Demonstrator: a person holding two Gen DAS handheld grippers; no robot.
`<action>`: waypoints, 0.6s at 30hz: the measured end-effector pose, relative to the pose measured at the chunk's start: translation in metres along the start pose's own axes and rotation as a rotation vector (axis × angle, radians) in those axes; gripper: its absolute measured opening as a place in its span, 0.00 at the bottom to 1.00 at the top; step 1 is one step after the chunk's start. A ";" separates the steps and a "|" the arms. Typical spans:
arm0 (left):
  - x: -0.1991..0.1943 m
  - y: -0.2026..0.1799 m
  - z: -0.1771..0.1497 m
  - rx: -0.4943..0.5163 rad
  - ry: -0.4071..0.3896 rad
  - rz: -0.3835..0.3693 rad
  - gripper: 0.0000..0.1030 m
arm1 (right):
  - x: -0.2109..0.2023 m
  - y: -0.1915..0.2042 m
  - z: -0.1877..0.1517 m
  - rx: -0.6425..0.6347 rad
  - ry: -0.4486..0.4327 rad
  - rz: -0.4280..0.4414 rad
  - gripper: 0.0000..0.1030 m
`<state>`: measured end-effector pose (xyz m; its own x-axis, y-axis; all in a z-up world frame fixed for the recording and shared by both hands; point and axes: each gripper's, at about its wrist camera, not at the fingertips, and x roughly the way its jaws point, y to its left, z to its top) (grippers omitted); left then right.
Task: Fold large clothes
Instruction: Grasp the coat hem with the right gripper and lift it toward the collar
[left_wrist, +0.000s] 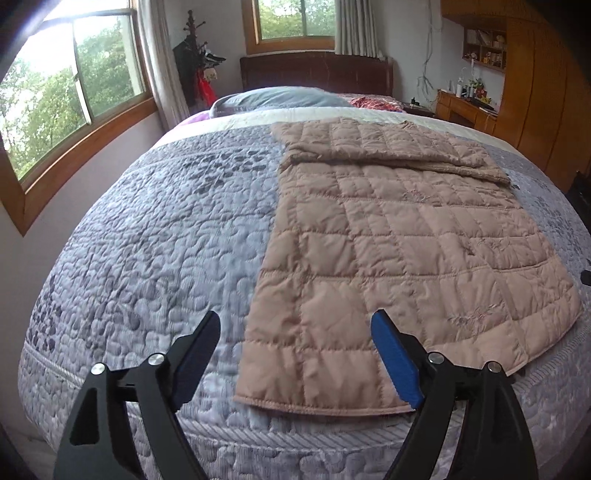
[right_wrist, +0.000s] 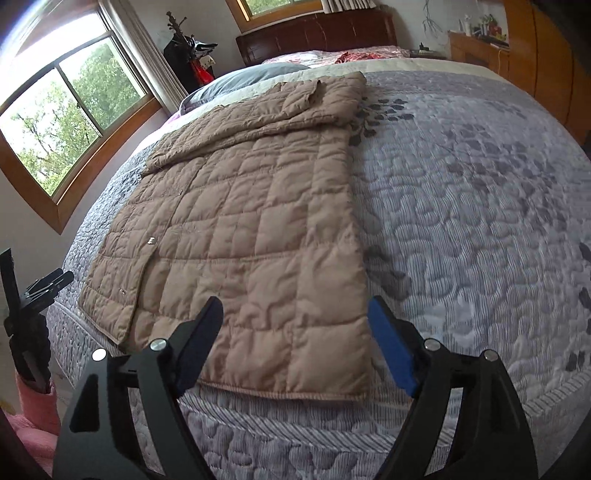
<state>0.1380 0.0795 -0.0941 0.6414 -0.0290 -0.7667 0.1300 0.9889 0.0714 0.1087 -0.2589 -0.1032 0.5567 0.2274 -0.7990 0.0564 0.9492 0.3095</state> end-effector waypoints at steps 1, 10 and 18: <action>0.003 0.008 -0.005 -0.023 0.014 0.011 0.82 | -0.001 -0.004 -0.005 0.005 0.002 -0.003 0.78; 0.032 0.065 -0.035 -0.237 0.133 -0.125 0.81 | 0.016 -0.028 -0.027 0.047 0.061 0.017 0.78; 0.061 0.050 -0.029 -0.257 0.185 -0.210 0.80 | 0.030 -0.036 -0.019 0.076 0.066 0.051 0.66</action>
<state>0.1622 0.1317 -0.1557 0.4702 -0.2314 -0.8517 0.0353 0.9692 -0.2439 0.1073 -0.2822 -0.1484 0.5046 0.2915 -0.8127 0.0937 0.9173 0.3871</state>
